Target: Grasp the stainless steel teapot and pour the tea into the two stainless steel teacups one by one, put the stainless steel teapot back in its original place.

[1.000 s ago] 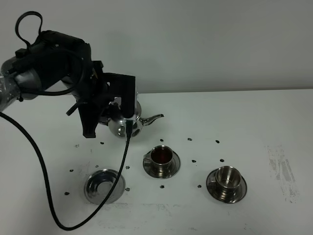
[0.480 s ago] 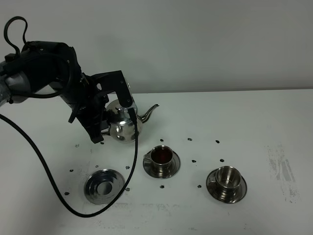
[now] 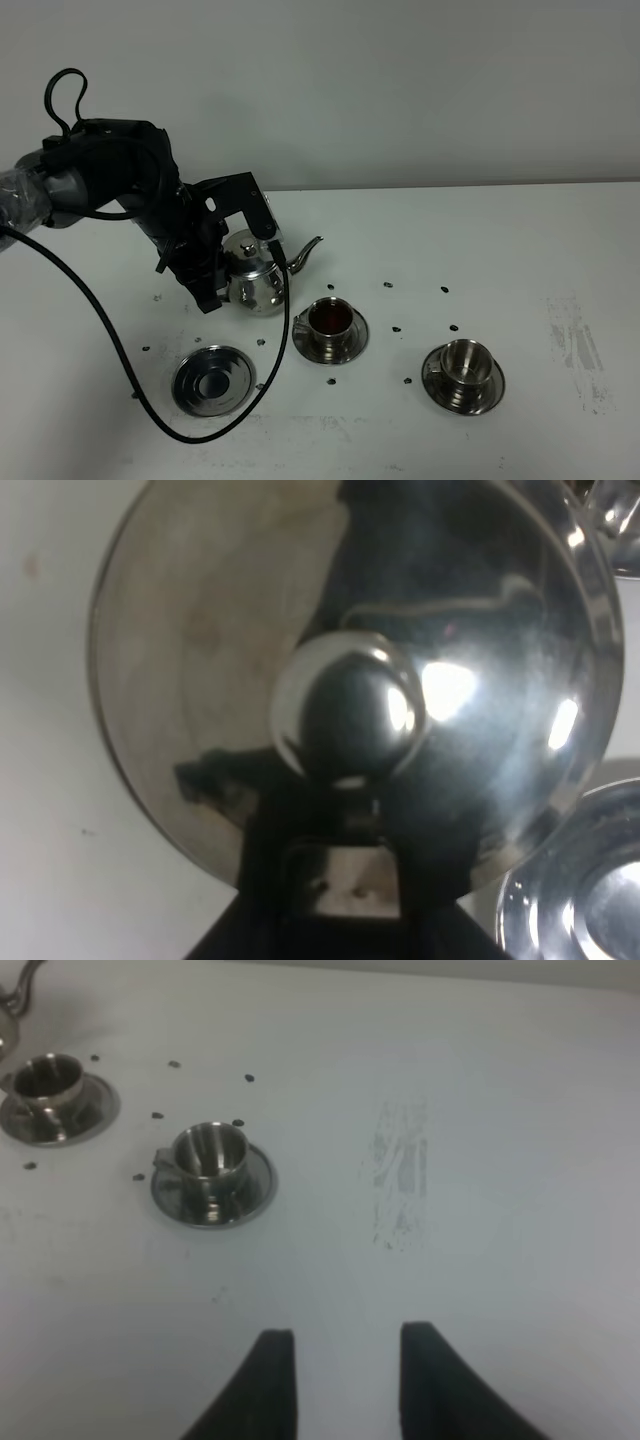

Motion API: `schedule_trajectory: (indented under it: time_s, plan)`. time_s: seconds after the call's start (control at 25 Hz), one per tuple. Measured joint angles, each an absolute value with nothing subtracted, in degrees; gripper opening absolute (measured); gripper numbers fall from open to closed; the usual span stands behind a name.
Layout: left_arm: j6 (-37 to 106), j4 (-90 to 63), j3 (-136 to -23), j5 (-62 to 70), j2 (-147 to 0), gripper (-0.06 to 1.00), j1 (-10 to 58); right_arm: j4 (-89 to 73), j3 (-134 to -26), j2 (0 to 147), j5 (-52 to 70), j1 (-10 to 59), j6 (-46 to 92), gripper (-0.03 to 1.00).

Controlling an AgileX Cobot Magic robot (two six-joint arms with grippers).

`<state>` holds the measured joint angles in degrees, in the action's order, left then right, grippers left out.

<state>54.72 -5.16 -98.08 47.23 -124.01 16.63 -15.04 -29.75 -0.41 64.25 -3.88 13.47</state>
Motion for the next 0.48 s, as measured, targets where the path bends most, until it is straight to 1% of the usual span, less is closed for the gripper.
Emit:
schedule_trajectory:
  time_s: [0.48]
  plan:
    - [54.62,-3.90,-98.08,44.43,-126.09,0.21,16.63,-15.04,-29.75,-0.41,64.25,-3.88,13.47,0.24]
